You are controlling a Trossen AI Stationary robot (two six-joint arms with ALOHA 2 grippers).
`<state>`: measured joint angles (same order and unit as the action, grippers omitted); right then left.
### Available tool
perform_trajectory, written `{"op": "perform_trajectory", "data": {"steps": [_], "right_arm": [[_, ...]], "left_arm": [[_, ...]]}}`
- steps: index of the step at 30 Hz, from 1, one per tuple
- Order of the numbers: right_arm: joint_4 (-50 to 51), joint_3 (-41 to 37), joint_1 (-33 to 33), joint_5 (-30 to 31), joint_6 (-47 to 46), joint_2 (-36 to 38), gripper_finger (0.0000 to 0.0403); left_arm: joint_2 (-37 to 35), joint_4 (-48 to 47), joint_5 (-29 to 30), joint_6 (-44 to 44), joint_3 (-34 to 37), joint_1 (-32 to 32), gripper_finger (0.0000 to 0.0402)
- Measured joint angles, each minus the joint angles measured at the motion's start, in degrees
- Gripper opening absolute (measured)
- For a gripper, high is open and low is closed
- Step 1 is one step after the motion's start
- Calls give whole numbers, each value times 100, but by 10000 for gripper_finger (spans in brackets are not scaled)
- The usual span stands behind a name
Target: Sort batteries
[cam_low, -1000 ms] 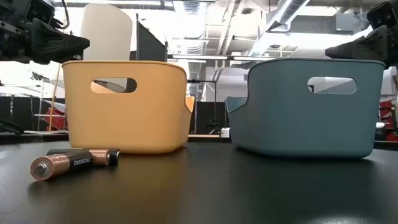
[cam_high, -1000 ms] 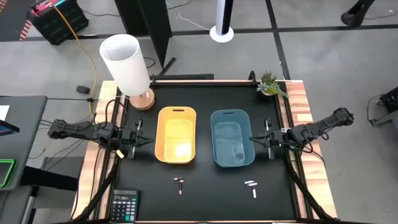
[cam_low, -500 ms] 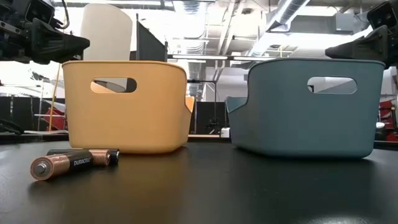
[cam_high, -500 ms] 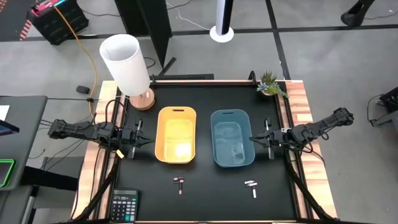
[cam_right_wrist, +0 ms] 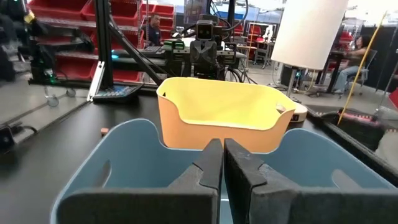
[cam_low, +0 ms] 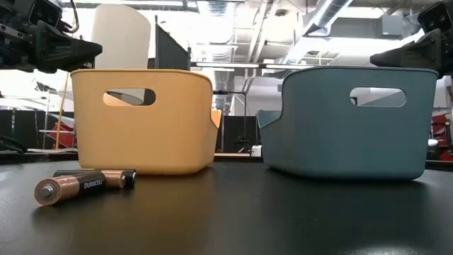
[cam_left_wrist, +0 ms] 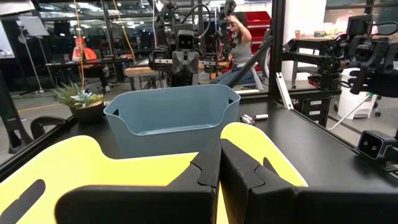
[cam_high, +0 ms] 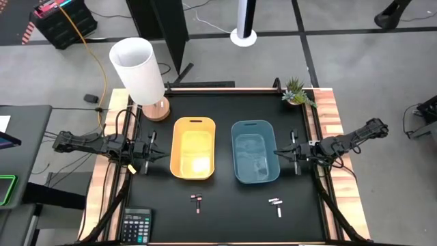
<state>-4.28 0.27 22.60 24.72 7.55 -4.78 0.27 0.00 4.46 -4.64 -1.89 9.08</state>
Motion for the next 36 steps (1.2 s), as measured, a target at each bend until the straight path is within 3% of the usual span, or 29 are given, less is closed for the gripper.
{"op": "perform_trajectory", "data": {"steps": [5,10,16,20,23,28,36], "right_arm": [[-345,2,-25,3,431,0,36],[-573,2,30,1,-1741,0,36],[-438,151,-59,-75,-2364,10,36],[251,468,157,-1969,-2906,31,36],[671,616,558,-2449,-3584,-19,36],[491,625,1318,-2383,-4082,-453,36],[-449,822,1997,-847,-5132,-1968,49]], "left_arm": [[0,251,36,-608,0,0,0],[0,350,36,-965,0,0,0],[5,600,29,-819,0,0,0],[6,991,24,471,0,0,0],[9,1054,159,1248,0,0,0],[9,1057,281,1161,0,0,0],[9,1136,279,1374,0,0,0]]}}
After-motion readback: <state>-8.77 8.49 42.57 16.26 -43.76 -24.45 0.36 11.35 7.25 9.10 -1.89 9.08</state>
